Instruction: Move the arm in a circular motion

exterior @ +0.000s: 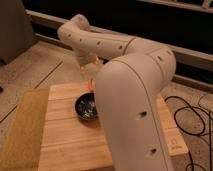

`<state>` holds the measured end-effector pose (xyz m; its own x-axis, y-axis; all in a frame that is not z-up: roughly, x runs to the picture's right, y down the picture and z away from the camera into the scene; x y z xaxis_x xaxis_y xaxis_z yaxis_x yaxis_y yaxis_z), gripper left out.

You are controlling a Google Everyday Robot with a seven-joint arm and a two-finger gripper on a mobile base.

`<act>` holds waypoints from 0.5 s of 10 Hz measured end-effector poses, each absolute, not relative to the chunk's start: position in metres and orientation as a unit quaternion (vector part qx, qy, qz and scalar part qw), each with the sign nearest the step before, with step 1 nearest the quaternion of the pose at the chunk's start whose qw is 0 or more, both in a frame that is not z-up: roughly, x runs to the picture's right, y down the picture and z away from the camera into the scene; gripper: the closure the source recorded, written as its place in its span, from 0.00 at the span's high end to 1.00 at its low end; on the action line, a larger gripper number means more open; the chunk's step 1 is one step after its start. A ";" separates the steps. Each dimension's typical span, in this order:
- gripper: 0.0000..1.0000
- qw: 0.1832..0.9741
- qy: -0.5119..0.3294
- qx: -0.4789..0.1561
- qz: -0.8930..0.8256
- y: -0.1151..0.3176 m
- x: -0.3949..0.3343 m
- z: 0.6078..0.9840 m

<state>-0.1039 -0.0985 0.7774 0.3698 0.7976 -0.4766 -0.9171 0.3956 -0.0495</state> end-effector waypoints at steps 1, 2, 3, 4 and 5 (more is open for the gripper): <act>0.65 0.823 0.181 -0.164 0.512 -0.091 -0.127 0.775; 0.65 0.834 0.164 -0.174 0.498 -0.082 -0.152 0.769; 0.65 0.838 0.155 -0.180 0.491 -0.072 -0.165 0.763; 0.65 0.841 0.148 -0.183 0.488 -0.063 -0.174 0.758; 0.65 0.842 0.139 -0.185 0.487 -0.051 -0.183 0.750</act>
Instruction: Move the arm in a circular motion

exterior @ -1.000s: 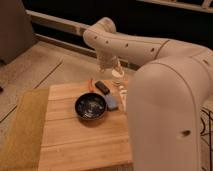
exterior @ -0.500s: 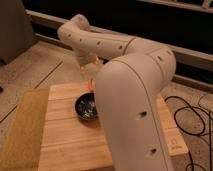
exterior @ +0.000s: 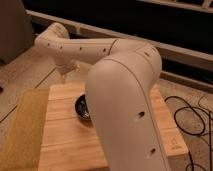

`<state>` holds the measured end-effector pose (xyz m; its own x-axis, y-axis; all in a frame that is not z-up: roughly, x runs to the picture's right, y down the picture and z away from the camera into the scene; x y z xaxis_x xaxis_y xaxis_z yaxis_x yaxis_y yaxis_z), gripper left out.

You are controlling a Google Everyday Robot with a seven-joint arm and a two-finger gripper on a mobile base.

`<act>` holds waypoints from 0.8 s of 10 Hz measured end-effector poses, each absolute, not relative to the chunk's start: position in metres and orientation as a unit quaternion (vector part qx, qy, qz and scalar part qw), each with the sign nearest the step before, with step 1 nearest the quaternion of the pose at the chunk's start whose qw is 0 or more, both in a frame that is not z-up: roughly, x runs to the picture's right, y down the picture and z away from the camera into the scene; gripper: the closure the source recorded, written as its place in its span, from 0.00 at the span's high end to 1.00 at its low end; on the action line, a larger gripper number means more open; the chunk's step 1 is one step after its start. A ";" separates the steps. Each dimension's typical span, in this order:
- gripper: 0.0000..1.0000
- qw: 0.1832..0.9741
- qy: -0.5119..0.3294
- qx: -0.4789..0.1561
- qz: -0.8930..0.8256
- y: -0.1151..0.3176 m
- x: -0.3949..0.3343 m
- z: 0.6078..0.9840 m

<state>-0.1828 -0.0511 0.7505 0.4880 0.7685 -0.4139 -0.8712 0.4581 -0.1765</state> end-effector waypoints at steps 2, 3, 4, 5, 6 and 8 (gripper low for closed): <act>0.65 0.841 0.124 -0.187 0.492 -0.027 -0.191 0.736; 0.65 0.837 0.117 -0.189 0.500 -0.015 -0.191 0.729; 0.65 0.831 0.111 -0.190 0.511 -0.006 -0.190 0.722; 0.65 0.827 0.108 -0.189 0.519 0.001 -0.186 0.717; 0.65 0.820 0.107 -0.185 0.532 0.007 -0.176 0.712; 0.65 0.800 0.125 -0.165 0.563 0.015 -0.140 0.706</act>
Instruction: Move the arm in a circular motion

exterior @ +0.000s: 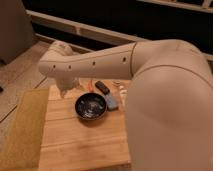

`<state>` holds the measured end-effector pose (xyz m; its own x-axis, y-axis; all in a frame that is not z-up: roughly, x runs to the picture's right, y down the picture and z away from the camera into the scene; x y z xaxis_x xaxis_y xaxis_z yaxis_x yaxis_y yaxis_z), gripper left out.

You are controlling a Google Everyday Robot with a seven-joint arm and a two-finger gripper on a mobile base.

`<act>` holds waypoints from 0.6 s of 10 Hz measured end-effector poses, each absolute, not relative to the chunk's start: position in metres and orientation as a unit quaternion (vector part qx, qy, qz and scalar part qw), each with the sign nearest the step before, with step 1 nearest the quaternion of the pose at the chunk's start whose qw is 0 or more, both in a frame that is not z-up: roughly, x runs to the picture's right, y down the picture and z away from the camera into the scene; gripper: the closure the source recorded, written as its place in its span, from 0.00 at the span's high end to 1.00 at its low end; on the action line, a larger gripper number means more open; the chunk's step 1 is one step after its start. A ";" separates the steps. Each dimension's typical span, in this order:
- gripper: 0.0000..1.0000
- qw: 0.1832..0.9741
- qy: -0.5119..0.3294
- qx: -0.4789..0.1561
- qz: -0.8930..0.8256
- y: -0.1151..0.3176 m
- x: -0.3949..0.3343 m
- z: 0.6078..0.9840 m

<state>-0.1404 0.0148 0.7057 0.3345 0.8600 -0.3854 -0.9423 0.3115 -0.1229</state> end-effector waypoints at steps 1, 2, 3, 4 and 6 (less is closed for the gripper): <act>0.65 0.788 0.138 -0.154 0.579 0.016 -0.121 0.704; 0.65 0.771 0.160 -0.140 0.600 0.016 -0.092 0.704; 0.65 0.760 0.175 -0.129 0.613 0.014 -0.074 0.704; 0.65 0.745 0.193 -0.116 0.629 0.008 -0.051 0.704; 0.65 0.715 0.224 -0.093 0.656 -0.009 -0.007 0.703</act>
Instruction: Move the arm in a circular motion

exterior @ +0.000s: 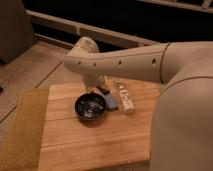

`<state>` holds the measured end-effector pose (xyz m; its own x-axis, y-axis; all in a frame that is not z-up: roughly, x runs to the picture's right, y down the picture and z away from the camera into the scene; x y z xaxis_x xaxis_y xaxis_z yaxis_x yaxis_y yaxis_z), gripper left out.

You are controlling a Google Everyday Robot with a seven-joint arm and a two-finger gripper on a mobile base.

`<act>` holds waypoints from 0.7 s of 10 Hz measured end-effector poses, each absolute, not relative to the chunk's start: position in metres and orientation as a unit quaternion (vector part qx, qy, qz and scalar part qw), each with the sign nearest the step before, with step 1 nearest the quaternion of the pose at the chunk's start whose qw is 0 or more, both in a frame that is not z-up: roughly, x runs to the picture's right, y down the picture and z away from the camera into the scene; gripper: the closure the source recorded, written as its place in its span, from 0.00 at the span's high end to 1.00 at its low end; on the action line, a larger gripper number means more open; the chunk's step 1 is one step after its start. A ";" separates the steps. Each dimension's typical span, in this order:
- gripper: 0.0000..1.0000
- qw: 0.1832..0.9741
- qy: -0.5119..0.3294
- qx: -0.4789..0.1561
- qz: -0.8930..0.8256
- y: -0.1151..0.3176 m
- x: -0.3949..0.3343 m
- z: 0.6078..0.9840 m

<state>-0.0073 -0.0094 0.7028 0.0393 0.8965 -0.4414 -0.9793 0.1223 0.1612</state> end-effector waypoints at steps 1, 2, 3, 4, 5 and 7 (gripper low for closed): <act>0.65 0.701 0.238 -0.080 0.667 -0.022 0.017 0.703; 0.65 0.693 0.246 -0.069 0.674 -0.037 0.038 0.703; 0.65 0.692 0.252 -0.059 0.674 -0.053 0.053 0.706; 0.65 0.696 0.254 -0.049 0.670 -0.074 0.062 0.709; 0.65 0.700 0.255 -0.044 0.665 -0.086 0.063 0.712; 0.65 0.725 0.243 -0.042 0.643 -0.120 0.045 0.728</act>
